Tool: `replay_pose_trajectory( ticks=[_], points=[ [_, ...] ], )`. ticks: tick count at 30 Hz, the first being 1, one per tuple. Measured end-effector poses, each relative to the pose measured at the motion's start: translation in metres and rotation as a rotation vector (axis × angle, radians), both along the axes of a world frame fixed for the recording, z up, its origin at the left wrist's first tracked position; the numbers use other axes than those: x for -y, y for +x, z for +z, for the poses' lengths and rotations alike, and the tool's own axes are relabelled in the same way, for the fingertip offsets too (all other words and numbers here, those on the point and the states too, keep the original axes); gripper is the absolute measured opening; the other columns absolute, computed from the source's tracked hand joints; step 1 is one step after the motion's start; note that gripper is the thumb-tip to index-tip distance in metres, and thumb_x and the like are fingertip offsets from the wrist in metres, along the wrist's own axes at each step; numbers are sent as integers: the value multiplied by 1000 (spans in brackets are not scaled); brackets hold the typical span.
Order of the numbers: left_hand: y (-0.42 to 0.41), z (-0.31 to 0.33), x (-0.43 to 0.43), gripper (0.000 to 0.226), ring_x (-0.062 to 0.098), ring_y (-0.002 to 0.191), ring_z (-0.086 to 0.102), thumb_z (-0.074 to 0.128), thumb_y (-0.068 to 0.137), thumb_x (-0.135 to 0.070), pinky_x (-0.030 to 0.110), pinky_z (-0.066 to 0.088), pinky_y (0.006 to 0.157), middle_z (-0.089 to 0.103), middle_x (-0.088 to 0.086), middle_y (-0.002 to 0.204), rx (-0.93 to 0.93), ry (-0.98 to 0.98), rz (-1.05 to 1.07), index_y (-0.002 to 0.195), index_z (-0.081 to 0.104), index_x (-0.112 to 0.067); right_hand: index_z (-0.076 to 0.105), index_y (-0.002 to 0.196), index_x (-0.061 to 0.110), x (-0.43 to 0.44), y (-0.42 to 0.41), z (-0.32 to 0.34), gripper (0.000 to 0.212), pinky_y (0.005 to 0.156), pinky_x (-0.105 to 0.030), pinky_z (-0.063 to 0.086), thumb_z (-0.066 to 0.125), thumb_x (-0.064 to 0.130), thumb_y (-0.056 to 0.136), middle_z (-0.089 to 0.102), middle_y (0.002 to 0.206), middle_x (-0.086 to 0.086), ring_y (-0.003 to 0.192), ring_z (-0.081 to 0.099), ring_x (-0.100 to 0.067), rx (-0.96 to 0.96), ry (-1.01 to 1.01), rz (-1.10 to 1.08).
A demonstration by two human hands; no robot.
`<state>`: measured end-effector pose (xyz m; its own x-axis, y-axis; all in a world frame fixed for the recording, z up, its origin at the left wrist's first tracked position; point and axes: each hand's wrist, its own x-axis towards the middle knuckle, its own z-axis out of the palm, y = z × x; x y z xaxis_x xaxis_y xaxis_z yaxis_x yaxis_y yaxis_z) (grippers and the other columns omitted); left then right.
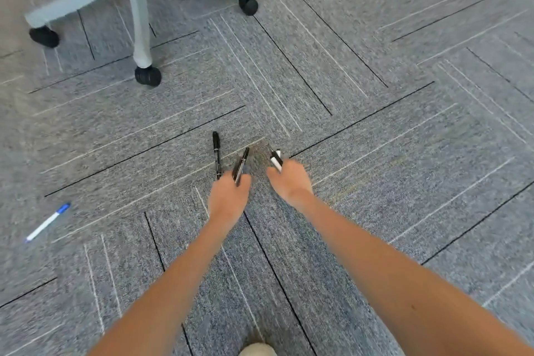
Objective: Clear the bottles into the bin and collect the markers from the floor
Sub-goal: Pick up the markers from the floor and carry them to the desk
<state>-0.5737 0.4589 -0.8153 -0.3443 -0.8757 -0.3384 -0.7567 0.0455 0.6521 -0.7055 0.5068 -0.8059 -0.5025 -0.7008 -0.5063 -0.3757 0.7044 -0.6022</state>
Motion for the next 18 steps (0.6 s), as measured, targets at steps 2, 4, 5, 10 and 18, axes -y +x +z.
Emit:
replay_pose_trajectory(
  ticks=[2,4,5,10,18],
  points=[
    [13,2,4,23,9,36,30,43,99,-21,21,26,31,44,-2,55,-114,62,75,79,51,-12,44,73,12,12,11,2,24,35,-16,29,47,20,96,45,57,2,39,35,-8,35,-12,29],
    [27,4,6,27,5,32,27,43,100,-20,18,24,31,40,-3,53,-218,129,169,75,48,-12,46,69,14,25,22,4,29,37,-18,31,47,22,97,45,56,1,39,36,-9,22,-30,67],
    [34,6,7,30,3,30,26,43,101,-20,16,22,30,38,-4,51,-255,144,210,73,47,-11,45,70,14,32,28,6,29,39,-19,33,46,23,98,46,57,1,40,38,-10,-5,-39,86],
    [73,17,23,31,11,40,34,40,103,-23,18,27,33,42,-2,53,-382,148,364,74,46,-11,45,122,0,62,64,13,25,64,-39,56,45,11,99,67,98,-17,80,67,-32,-128,-50,189],
    [132,30,47,19,15,53,57,38,103,-15,25,54,46,60,5,71,-519,196,634,90,48,-23,44,128,-1,96,96,8,45,70,-36,56,55,31,97,66,109,-15,93,69,-30,-257,14,187]
  ],
)
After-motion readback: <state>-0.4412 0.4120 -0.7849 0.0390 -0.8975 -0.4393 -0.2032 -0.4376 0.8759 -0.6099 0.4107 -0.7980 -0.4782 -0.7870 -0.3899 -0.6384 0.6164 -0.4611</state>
